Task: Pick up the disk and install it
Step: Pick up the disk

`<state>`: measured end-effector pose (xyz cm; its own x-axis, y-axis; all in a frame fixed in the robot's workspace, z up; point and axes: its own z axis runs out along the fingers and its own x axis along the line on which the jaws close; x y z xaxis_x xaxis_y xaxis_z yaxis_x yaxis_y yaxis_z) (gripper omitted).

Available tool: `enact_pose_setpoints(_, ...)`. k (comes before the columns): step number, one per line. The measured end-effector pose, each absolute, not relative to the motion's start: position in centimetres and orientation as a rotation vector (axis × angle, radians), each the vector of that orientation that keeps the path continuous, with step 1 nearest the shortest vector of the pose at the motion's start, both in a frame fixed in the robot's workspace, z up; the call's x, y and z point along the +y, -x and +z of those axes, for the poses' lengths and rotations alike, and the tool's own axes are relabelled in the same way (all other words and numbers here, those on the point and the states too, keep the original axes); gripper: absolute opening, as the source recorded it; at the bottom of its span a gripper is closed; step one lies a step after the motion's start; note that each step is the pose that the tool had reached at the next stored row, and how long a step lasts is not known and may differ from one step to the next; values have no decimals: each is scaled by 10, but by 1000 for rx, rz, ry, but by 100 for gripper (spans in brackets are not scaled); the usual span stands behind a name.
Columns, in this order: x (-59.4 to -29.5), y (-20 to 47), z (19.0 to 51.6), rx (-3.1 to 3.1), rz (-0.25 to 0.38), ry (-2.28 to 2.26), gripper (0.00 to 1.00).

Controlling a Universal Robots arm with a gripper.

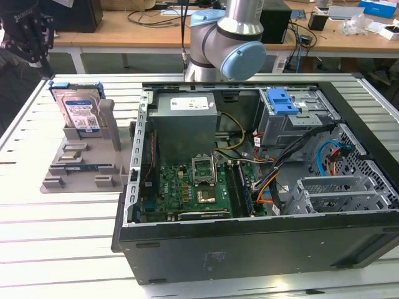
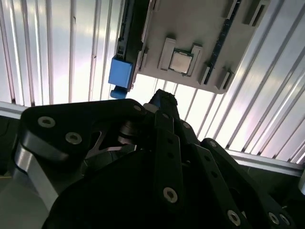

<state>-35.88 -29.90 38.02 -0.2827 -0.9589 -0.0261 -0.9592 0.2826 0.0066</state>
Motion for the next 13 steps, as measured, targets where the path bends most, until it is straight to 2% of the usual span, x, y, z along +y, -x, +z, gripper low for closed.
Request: enact_pose_setpoints(13, -299, 359, 380, 2266, 41, 2165, 11)
